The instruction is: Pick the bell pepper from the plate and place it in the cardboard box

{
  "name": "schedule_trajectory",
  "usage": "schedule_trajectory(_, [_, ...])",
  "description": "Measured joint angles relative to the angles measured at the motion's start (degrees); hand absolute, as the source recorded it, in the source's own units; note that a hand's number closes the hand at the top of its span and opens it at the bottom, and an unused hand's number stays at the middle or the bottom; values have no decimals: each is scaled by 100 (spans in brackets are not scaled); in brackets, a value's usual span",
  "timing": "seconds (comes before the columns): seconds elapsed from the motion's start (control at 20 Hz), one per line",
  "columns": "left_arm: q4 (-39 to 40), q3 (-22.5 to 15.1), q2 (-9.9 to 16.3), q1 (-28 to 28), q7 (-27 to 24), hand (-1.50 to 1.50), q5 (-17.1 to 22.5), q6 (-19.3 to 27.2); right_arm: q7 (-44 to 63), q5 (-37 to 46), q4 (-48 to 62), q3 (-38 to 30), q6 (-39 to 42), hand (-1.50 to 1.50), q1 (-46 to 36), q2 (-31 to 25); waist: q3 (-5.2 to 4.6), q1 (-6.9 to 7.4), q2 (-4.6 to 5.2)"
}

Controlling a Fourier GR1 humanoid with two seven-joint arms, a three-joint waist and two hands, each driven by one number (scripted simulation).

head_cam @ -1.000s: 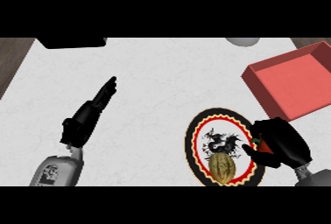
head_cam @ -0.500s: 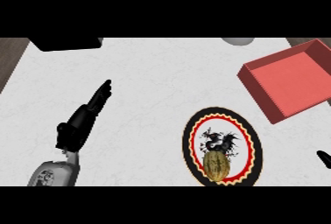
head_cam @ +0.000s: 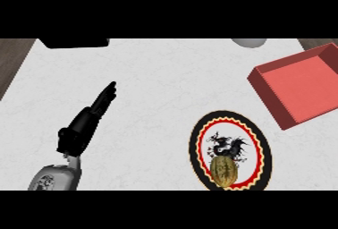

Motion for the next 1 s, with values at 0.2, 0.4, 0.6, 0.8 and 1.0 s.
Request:
schedule_trajectory(0.2, [-68,-81,-101,-111,128,0,-16,-35,176,-211,465,-489,368,150,-133,-184,1,153,29])
schedule_trajectory(0.4, [-49,-116,-119,-84,28,0,-75,-99,450,-211,866,-584,630,150,-622,-279,1,250,47])
schedule_trajectory(0.6, [18,-192,-256,-172,74,0,-174,-51,783,-158,1156,-443,870,150,-1238,-340,3,310,59])
schedule_trajectory(0.8, [255,-108,-274,-337,-5,0,-166,-97,1058,-31,1461,-96,1070,150,-1970,-340,3,351,71])
schedule_trajectory(1.0, [333,-17,-251,-419,-54,0,-129,-175,1389,157,1699,218,1146,150,-2692,-153,2,368,72])
